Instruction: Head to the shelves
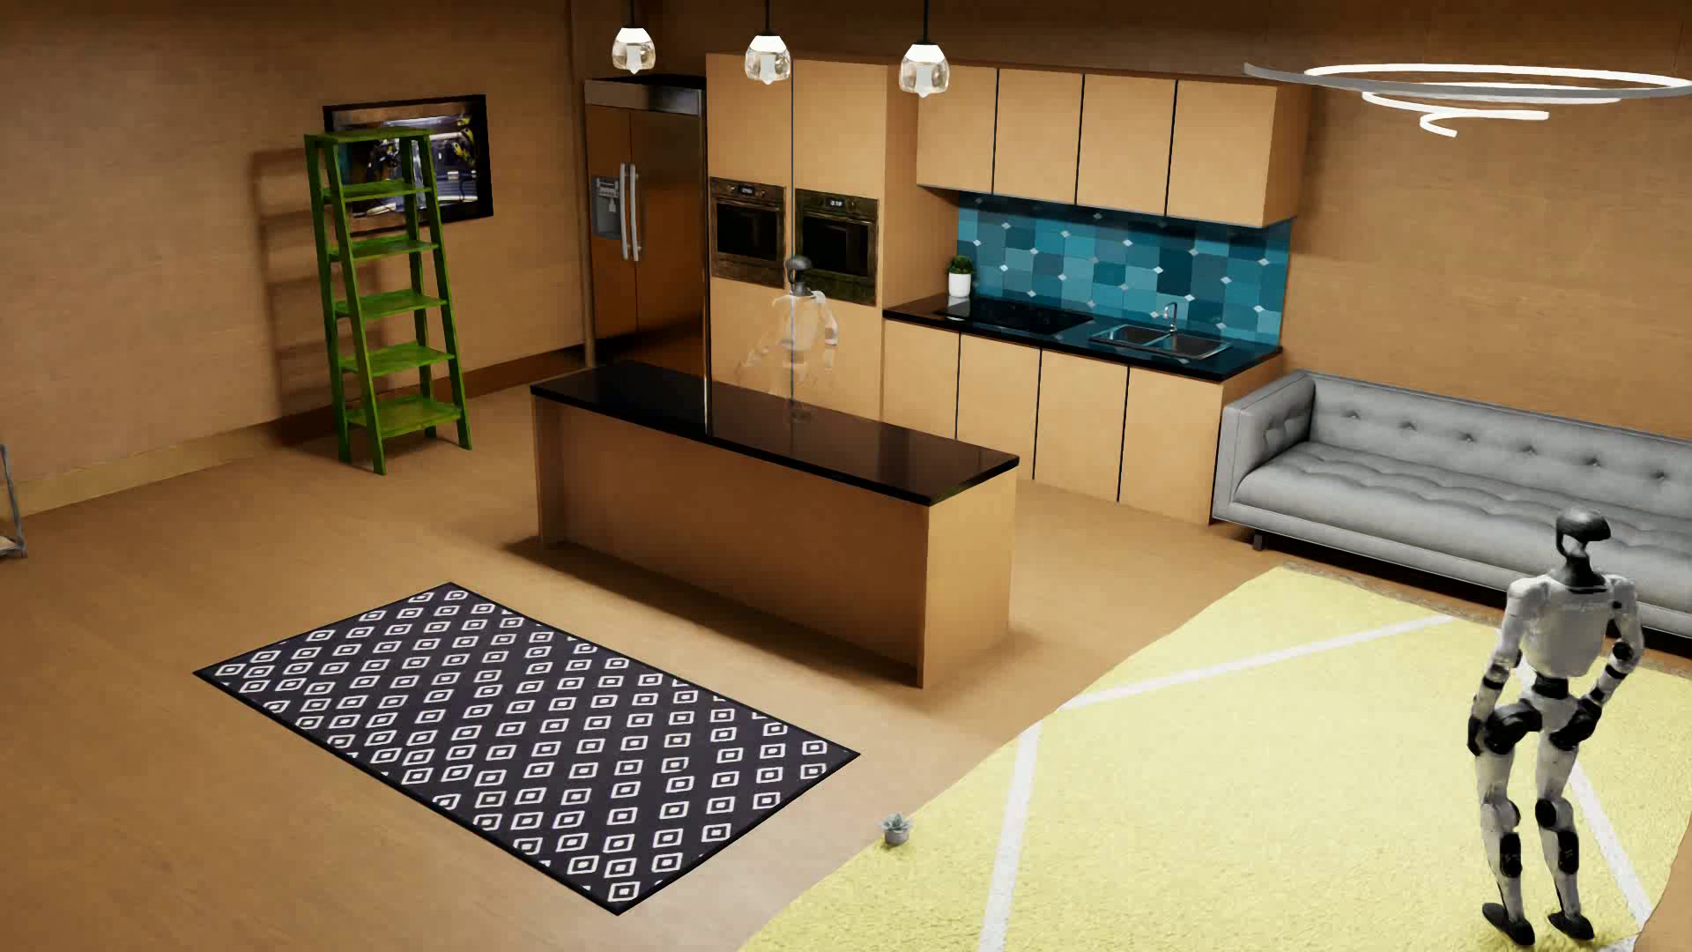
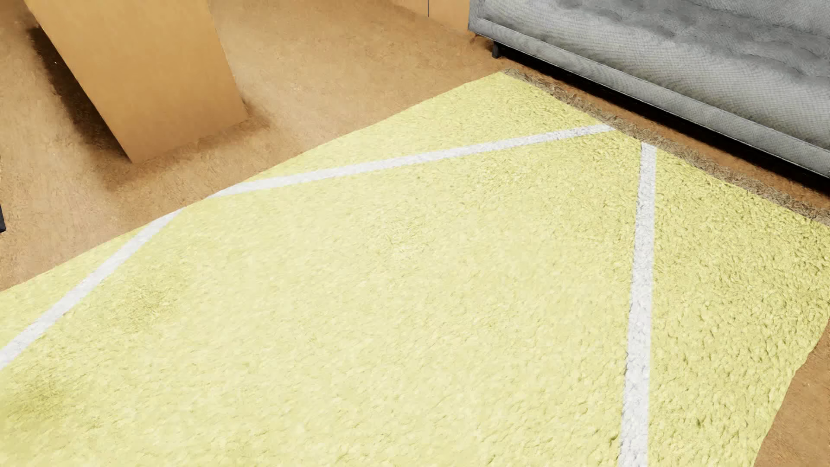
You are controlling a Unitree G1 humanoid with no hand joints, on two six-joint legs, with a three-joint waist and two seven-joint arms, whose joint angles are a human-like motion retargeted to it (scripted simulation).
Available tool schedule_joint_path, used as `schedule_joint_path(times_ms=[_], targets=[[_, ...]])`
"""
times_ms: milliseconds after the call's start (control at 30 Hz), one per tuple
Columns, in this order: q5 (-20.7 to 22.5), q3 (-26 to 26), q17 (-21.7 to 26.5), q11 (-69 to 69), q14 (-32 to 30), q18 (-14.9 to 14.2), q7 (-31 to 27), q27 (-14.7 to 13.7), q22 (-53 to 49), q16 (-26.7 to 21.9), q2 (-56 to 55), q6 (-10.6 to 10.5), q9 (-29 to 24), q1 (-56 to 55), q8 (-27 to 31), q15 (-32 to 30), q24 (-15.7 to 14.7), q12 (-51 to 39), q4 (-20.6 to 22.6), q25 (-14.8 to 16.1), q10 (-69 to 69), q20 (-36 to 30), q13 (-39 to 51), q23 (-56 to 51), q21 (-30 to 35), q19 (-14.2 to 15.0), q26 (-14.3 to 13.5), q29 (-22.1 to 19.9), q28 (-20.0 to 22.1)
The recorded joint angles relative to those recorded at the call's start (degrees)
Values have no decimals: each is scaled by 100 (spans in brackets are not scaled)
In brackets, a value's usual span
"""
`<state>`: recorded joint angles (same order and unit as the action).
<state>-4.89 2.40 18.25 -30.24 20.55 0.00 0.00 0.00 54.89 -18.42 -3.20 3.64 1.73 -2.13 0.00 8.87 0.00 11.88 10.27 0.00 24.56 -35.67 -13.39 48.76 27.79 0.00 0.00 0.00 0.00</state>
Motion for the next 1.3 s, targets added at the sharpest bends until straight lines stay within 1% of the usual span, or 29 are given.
schedule_joint_path(times_ms=[100, 167, 267, 300, 333, 400, 433, 467, 500, 567, 600, 700, 767, 800, 833, 867, 900, 933, 967, 1000, 1033, 1067, 1100, 1133, 1167, 1200, 1233, 1267, 1300], targets=[[-21, -26, -89, 32, -362, 0, 0, 0, -241, -31, 46, 51, 11, -147, 0, 24, 0, -111, 46, 0, -57, 142, 191, -152, -114, 0, 0, 0, 0], [-14, -121, -132, 61, -373, 0, 0, 0, -368, 15, 98, 49, -1, -152, 0, 42, 0, -183, 26, 0, -23, 177, 265, -108, -150, 0, 0, 0, 0], [-29, -30, -117, 109, -540, 0, 0, 0, -514, 74, 213, 86, -14, -187, 0, 272, 0, -168, 106, 0, -5, 169, 224, -107, -101, 0, 0, 0, 0], [35, -192, -98, 96, -661, 0, 0, 0, -506, 120, 69, 34, -64, -270, 0, 322, 0, -224, 66, 0, 37, 215, 233, -135, -146, 0, 0, 0, 0], [20, -38, -84, -14, -743, 0, 0, 0, -557, 102, 8, 49, -78, -268, 0, 432, 0, -201, 131, 0, 56, 8, 162, -112, -111, 0, 0, 0, 0], [34, 16, -31, -708, -600, 0, 0, 0, -543, 74, -439, 28, -208, -120, 0, 706, 0, -190, 159, 0, 98, -75, -4, -88, -204, 0, 0, 0, 0], [-69, 70, -47, -1393, -490, 0, 0, 0, -476, 10, -751, 109, -374, 138, 0, 641, 0, -247, 247, 0, 51, -234, -41, 18, -165, 0, 0, 0, 0], [-14, 125, -64, -1955, -387, 0, 0, 0, -951, -181, -1086, 123, -499, 279, 0, 703, 0, -168, 234, 0, 44, -148, -76, 15, -97, 0, 0, 0, 0], [-19, 379, -60, -2376, -253, 0, 0, 0, -934, -240, -1396, 57, -474, 382, 0, 738, 0, -235, 124, 0, 12, -278, -180, 43, -61, 0, 0, 0, 0], [54, 621, 6, -2119, -15, 0, 0, 0, -949, -219, -1862, -94, -534, 735, 0, 567, 0, -366, -5, 0, -118, -265, -358, 90, -74, 0, 0, 0, 0], [-26, 911, 68, -1916, 95, 0, 0, 0, -750, -134, -2215, -172, -553, 676, 0, 407, 0, -559, -81, 0, -97, -61, -373, 174, -7, 0, 0, 0, 0], [-116, 1016, 76, -1183, 775, 0, 0, 0, -774, -132, -2747, -158, -696, 1465, 0, -161, 0, -786, -103, 0, -194, -14, -493, 578, -42, 0, 0, 0, 0], [-95, 1143, 75, -818, 966, 0, 0, 0, -637, -131, -2950, -168, -757, 1903, 0, -216, 0, -926, -132, 0, -219, -28, -524, 803, -102, 0, 0, 0, 0], [-276, 1342, 93, -977, 871, 0, 0, 0, -490, -114, -3016, -167, -733, 2090, 0, -140, 0, -971, -102, 0, -331, -106, -506, 849, -75, 0, 0, 0, 0], [-116, 1428, 97, -1138, 762, 0, 0, 0, -727, -249, -3103, -222, -681, 2217, 0, -160, 0, -876, -243, 0, -288, -431, -508, 901, -11, 0, 0, 0, 0], [-57, 1599, 66, -1595, 478, 0, 0, 0, -435, -77, -3321, -291, -591, 2125, 0, 18, 0, -775, -407, 0, -126, -28, -518, 968, -55, 0, 0, 0, 0], [13, 1657, 170, -1907, 9, 0, 0, 0, -340, -80, -3158, -413, -602, 2224, 0, 211, 0, -719, -521, 0, 126, -449, -599, 841, -18, 0, 0, 0, 0], [112, 1640, 107, -2108, -959, 0, 0, 0, -374, -97, -2987, -417, -566, 2120, 0, 425, 0, -517, -607, 0, 610, -434, -482, 1027, 122, 0, 0, 0, 0], [55, 1535, 73, -2184, -2003, 0, 0, 0, -300, -124, -2823, -323, -411, 1581, 0, 666, 0, -367, -597, 0, 1612, -512, -490, 1056, 116, 0, 0, 0, 0], [279, 1483, 85, -2123, -2662, 0, 0, 0, -255, -62, -2346, -380, -635, 1073, 0, 878, 0, -318, -794, 0, 2879, -568, -428, 927, -26, 0, 0, 0, 0], [517, 1048, -3, -1998, -2653, 0, 0, 0, -403, -99, -2017, -402, -738, 408, 0, 1037, 0, -164, -852, 0, 4179, -404, -358, 783, -54, 0, 0, 0, 0], [501, 778, 34, -1735, -2489, 0, 0, 0, -323, -158, -1453, -285, -826, -96, 0, 1111, 0, -110, -749, 0, 5013, -606, -270, 724, 52, 0, 0, 0, 0], [437, 473, 52, -1457, -2419, 0, 0, 0, -243, -109, -1004, -176, -788, -749, 0, 1162, 0, 21, -621, 0, 5287, -496, -241, 496, 23, 0, 0, 0, 0], [489, 7, 41, -1074, -2616, 0, 0, 0, -293, -61, -537, -132, -854, -1277, 0, 1128, 0, 132, -596, 0, 4910, -149, -149, 330, 34, 0, 0, 0, 0], [437, -352, 20, -693, -2965, 0, 0, 0, -485, -126, 49, -17, -898, -1594, 0, 1069, 0, 327, -502, 0, 4005, -9, -122, 130, -88, 0, 0, 0, 0], [394, -588, 132, -309, -3383, 0, 0, 0, -439, -196, 489, 32, -902, -1935, 0, 994, 0, 333, -408, 0, 2902, -275, -28, -71, -54, 0, 0, 0, 0], [371, -773, 207, -57, -3516, 0, 0, 0, -509, -250, 916, 40, -884, -2166, 0, 1035, 0, 454, -388, 0, 1785, -271, 104, -239, -62, 0, 0, 0, 0], [370, -975, 276, 174, -2851, 0, 0, 0, -500, -228, 1299, 41, -848, -2344, 0, 1131, 0, 499, -384, 0, 766, -165, 208, -403, -106, 0, 0, 0, 0], [367, -1064, 356, 262, -1450, 0, 0, 0, -577, -258, 1605, 11, -758, -2489, 0, 1250, 0, 578, -423, 0, 94, -240, 339, -538, -113, 0, 0, 0, 0]])
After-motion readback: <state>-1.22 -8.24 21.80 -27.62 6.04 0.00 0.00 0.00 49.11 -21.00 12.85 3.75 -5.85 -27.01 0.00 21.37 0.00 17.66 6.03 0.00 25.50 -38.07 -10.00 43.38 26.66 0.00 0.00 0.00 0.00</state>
